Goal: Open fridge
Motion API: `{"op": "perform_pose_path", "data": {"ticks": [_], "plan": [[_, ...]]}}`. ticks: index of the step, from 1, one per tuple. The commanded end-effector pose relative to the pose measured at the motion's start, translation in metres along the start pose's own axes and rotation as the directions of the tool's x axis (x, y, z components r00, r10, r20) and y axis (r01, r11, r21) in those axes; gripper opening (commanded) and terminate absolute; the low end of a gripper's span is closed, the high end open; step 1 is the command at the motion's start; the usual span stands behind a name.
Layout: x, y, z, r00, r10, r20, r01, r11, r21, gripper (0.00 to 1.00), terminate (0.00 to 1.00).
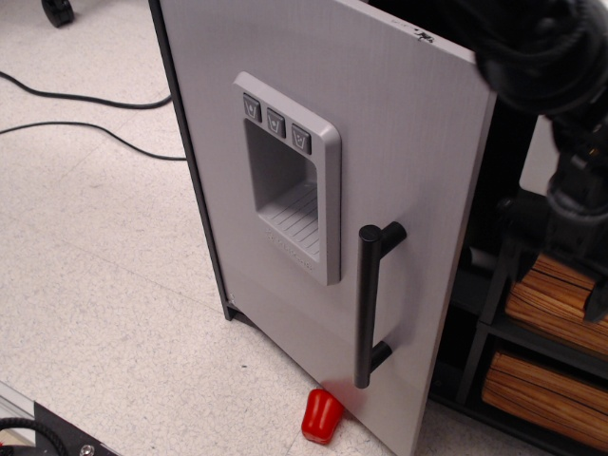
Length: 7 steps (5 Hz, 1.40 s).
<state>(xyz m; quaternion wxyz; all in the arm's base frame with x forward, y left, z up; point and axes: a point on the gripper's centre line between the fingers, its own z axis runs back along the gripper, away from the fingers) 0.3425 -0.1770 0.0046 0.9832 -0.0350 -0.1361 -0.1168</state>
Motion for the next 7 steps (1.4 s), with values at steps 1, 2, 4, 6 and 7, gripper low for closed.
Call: {"op": "perform_pose_path", "data": {"ticks": [1,2,4,6,7], "plan": [[0.027,0.021,0.033,0.995,0.009,0.102,-0.014,0.999,0.047,1.00,0.00],[0.004,0.035,0.046,0.997,0.017,0.073,-0.021,0.998,0.058,1.00,0.00],[-0.034,0.062,0.074,0.995,0.058,0.080,-0.069,0.987,0.144,1.00,0.00],[-0.071,0.095,0.103,0.991,0.106,0.087,-0.121,0.976,0.183,1.00,0.00],[-0.089,0.119,0.112,0.988,0.137,0.066,-0.147,0.969,0.196,1.00,0.00]]}}
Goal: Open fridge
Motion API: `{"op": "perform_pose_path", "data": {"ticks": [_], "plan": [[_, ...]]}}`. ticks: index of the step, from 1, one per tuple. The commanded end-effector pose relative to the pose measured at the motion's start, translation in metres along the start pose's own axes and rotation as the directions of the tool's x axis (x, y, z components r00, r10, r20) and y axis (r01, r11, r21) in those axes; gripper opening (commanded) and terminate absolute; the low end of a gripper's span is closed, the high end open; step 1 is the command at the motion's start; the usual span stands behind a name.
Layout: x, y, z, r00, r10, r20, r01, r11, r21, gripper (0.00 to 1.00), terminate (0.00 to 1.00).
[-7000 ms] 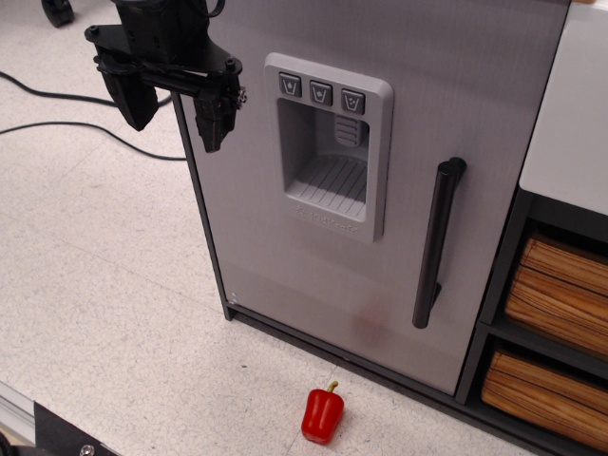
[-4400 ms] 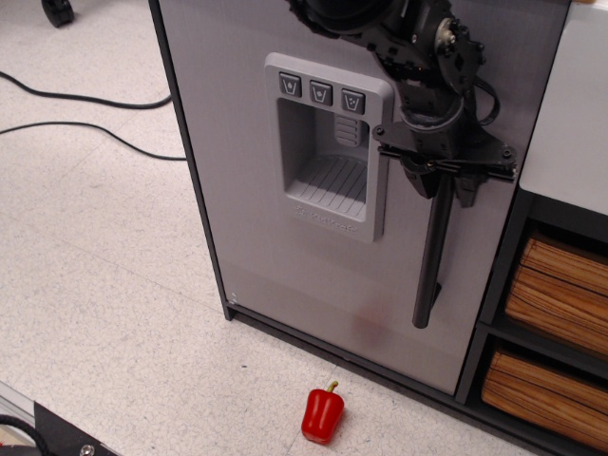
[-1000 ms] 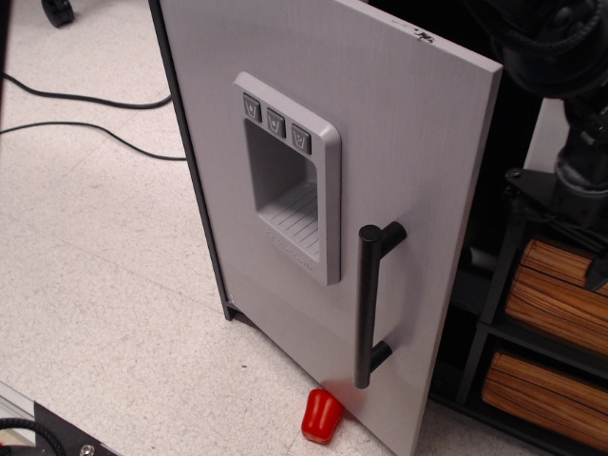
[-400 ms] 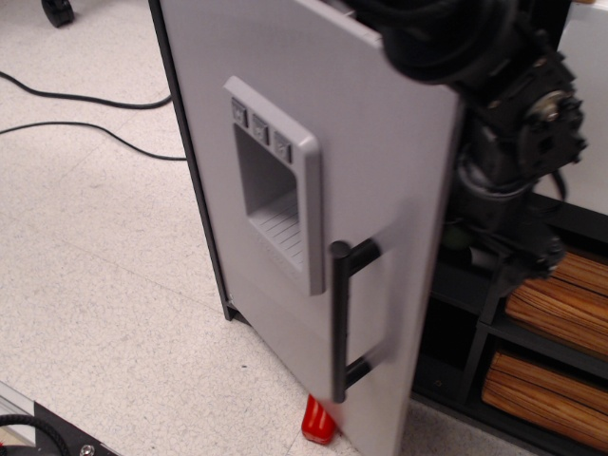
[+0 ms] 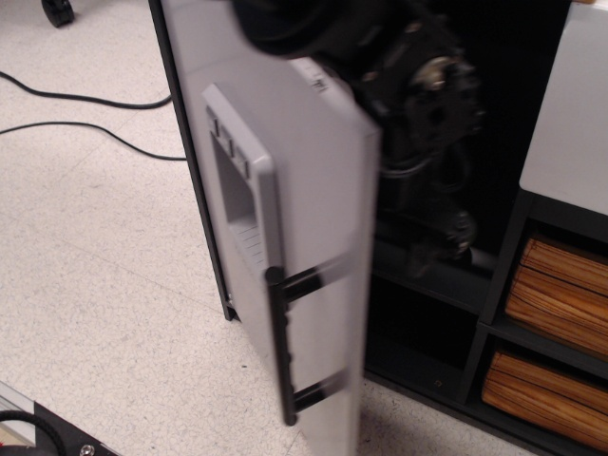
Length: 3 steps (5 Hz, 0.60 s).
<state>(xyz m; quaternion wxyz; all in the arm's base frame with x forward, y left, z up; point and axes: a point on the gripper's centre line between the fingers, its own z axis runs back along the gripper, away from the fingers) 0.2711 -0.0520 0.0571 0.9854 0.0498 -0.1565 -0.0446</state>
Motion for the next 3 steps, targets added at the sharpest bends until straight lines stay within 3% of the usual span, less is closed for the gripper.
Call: {"op": "perform_pose_path", "data": {"ticks": [1,2,3], "plan": [[-0.026,0.064,0.032,0.998,0.059,-0.023,-0.058,0.998,0.032,1.00,0.00],[-0.040,0.094,0.041,0.997,0.071,-0.022,-0.070,0.996,0.047,1.00,0.00],[-0.048,0.112,0.051,0.997,0.064,-0.034,-0.063,0.997,0.037,1.00,1.00]]}}
